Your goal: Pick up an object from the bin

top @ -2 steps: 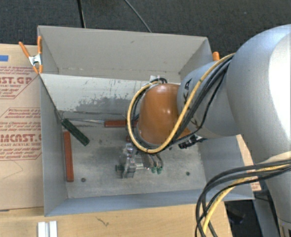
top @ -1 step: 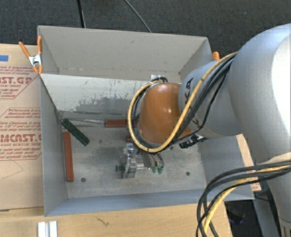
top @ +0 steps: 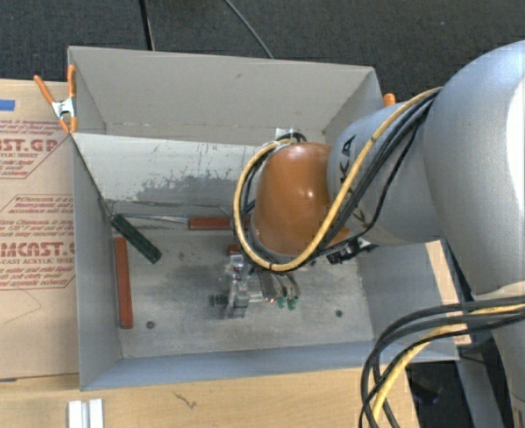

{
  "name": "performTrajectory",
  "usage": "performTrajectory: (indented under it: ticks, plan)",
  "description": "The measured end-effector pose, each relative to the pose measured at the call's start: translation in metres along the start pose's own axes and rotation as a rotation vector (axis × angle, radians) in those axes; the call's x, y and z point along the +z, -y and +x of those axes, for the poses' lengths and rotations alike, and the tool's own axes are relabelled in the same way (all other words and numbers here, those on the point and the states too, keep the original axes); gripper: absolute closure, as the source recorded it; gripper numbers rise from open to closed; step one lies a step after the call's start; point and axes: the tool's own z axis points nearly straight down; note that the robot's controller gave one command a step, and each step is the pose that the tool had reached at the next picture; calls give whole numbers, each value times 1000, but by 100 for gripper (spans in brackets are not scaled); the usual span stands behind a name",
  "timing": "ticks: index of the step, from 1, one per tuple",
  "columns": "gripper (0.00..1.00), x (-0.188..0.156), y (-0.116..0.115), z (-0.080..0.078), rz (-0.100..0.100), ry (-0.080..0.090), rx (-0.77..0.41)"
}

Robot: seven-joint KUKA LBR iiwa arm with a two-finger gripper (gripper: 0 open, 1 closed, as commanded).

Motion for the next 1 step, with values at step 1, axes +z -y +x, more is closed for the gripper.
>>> performTrajectory:
  ticks: [1]
  plan:
    - [100, -11, 0, -1, 0, 4, 0]
